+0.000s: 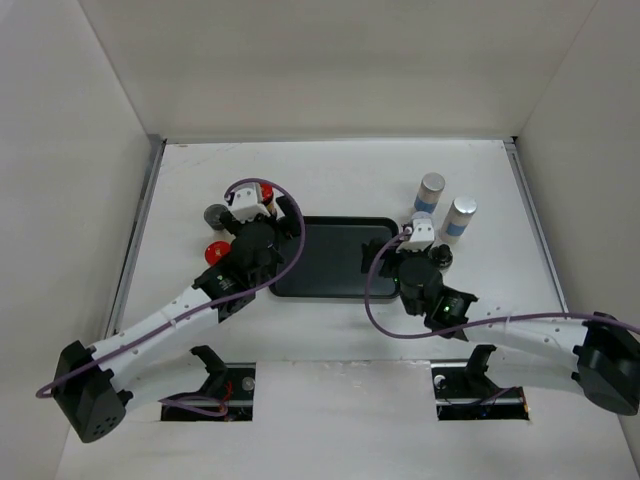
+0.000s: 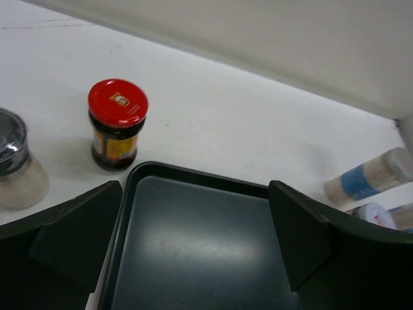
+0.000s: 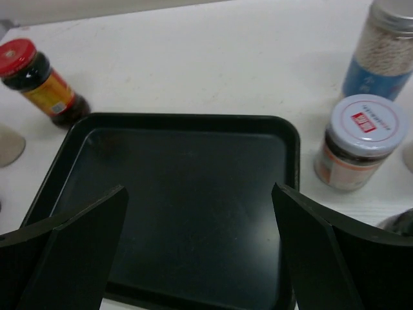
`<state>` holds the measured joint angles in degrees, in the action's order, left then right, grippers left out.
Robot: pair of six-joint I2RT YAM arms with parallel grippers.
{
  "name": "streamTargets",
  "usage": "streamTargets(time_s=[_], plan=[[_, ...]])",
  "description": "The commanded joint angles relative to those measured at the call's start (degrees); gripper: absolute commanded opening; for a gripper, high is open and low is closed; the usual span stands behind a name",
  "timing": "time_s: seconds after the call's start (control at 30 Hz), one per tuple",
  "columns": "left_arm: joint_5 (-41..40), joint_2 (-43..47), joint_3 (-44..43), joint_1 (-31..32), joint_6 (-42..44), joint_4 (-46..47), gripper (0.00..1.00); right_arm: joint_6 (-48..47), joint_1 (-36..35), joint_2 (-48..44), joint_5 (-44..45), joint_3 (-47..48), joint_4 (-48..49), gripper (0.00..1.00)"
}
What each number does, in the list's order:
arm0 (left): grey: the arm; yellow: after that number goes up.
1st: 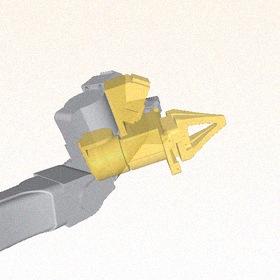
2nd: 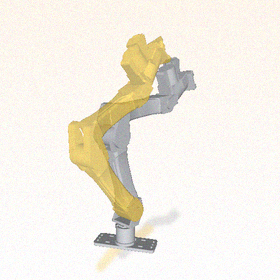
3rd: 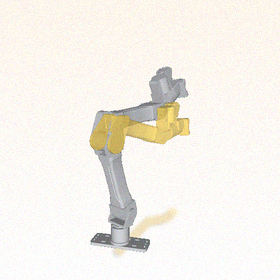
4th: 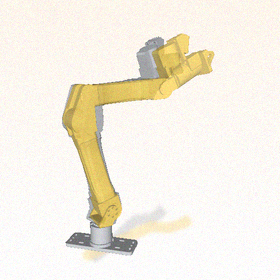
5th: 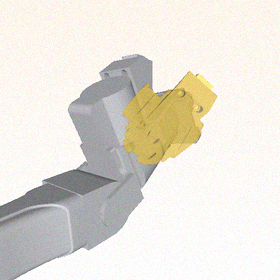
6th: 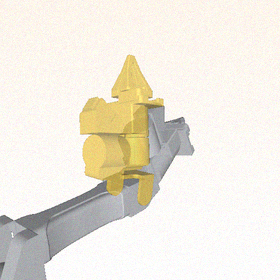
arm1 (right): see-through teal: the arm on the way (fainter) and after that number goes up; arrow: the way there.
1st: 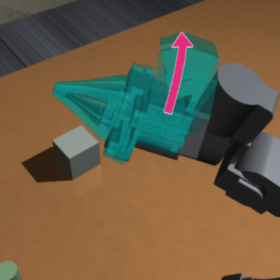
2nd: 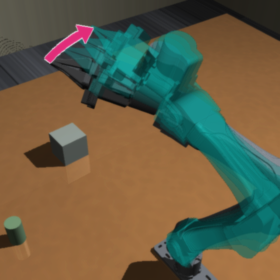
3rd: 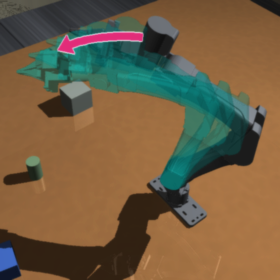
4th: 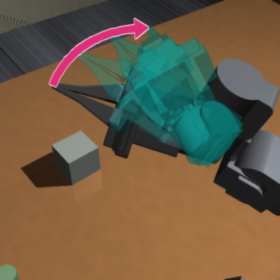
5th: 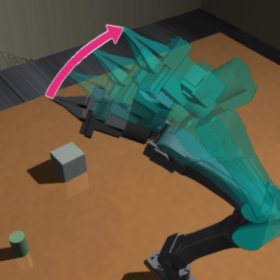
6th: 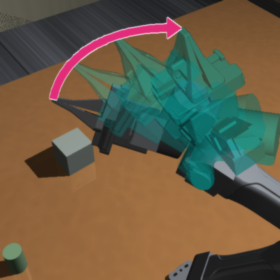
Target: Organize the condiment bottles
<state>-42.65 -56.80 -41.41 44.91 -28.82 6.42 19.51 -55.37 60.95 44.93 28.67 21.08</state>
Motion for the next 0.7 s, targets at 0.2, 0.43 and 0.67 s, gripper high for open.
streamTargets(time_s=[0.2, 0.43, 0.67], plan=[[-0.9, 1.9, -1.8, -8.0, 5.3, -3.9, 1.0, 0.3, -0.9, 1.3, -6.8, -2.5, 11.1, 1.0], [2.8, -6.6, -5.5, -15.2, 11.4, 4.7, 0.99, 3.0, 0.7, 0.0, -11.9, -4.0, 10.6, 0.44], [8.5, -18.4, -13.7, -20.3, 11.1, 0.4, 0.78, 3.4, 0.5, 2.0, -12.9, -3.4, 10.6, 0.74]])
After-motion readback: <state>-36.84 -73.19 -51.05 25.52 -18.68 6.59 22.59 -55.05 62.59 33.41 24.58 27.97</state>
